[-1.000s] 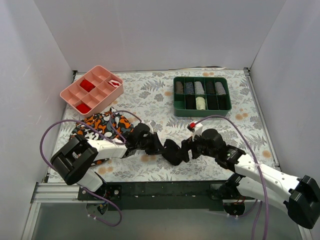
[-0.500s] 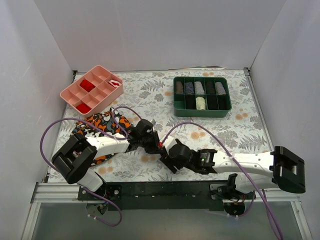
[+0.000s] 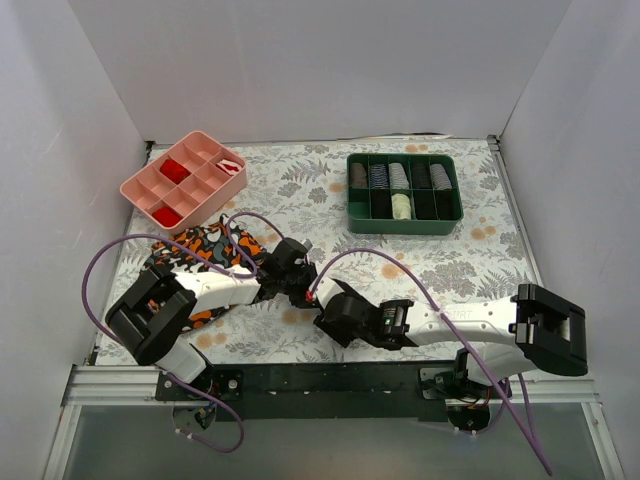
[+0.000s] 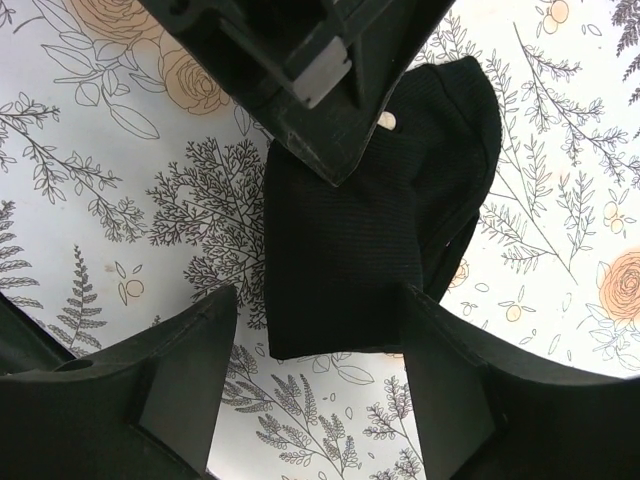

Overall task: Roll the underwear
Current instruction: Roll the underwear to the center of the board.

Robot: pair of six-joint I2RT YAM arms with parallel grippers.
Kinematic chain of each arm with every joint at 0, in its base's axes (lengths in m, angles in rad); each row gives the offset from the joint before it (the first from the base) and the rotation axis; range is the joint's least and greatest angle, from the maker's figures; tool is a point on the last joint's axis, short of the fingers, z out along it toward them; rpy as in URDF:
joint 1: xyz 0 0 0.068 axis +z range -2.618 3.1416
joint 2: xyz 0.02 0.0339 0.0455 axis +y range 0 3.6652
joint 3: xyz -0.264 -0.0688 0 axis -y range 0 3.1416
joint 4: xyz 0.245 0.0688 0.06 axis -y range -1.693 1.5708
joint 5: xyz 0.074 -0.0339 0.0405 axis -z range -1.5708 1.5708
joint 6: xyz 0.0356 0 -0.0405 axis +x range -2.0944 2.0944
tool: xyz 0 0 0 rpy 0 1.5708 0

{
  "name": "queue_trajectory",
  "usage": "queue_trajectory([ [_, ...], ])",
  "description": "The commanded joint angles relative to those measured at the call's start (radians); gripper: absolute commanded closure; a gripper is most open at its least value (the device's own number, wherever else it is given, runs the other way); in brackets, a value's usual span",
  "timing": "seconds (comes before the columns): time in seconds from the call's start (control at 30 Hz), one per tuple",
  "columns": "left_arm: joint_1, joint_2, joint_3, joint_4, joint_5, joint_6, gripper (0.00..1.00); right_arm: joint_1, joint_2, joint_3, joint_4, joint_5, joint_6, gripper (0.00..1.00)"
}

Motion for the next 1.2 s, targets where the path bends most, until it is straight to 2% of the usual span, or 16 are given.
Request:
queue_trajectory([
  [0.0,-0.002,0.022,0.029,-0.043,-0.004,0.032,0.94,0.004,0.019,-0.009,0.054,0.013,0.01,0.31],
  [0.2,-0.002,0.022,0.031,-0.04,0.003,0.032,0.94,0.004,0.055,-0.008,0.053,0.02,0.011,0.46],
  [0.23,-0.001,0.022,0.028,-0.04,0.003,0.034,0.94,0.004,0.06,-0.008,0.051,0.02,0.013,0.52],
  [0.47,-0.001,0.013,0.02,-0.043,-0.002,0.042,0.93,0.003,0.071,-0.052,0.079,-0.035,0.055,0.76],
  [0.53,-0.002,0.008,0.02,-0.049,-0.01,0.045,0.89,-0.01,0.04,-0.09,0.117,-0.09,0.086,0.83],
  [0.57,-0.001,0.003,0.02,-0.052,-0.016,0.046,0.85,-0.037,0.026,-0.106,0.134,-0.157,0.095,0.84],
  [0.7,-0.001,-0.075,0.014,-0.064,-0.077,0.032,0.81,-0.144,-0.05,-0.192,0.246,-0.358,0.14,0.88],
  [0.73,-0.002,-0.09,0.009,-0.061,-0.098,0.031,0.75,-0.173,-0.067,-0.219,0.291,-0.409,0.148,0.89],
  [0.77,-0.001,-0.105,0.003,-0.055,-0.106,0.031,0.73,-0.225,-0.093,-0.231,0.309,-0.502,0.161,0.89],
  [0.83,-0.001,-0.156,-0.008,-0.041,-0.132,0.02,0.63,-0.272,-0.115,-0.248,0.35,-0.573,0.174,0.89],
  [0.97,0.001,-0.224,-0.038,-0.018,-0.152,0.009,0.52,-0.374,-0.1,-0.241,0.362,-0.732,0.186,0.9],
  [1.17,0.001,-0.322,-0.097,0.043,-0.148,0.023,0.46,-0.5,-0.049,-0.265,0.424,-0.915,0.238,0.91],
])
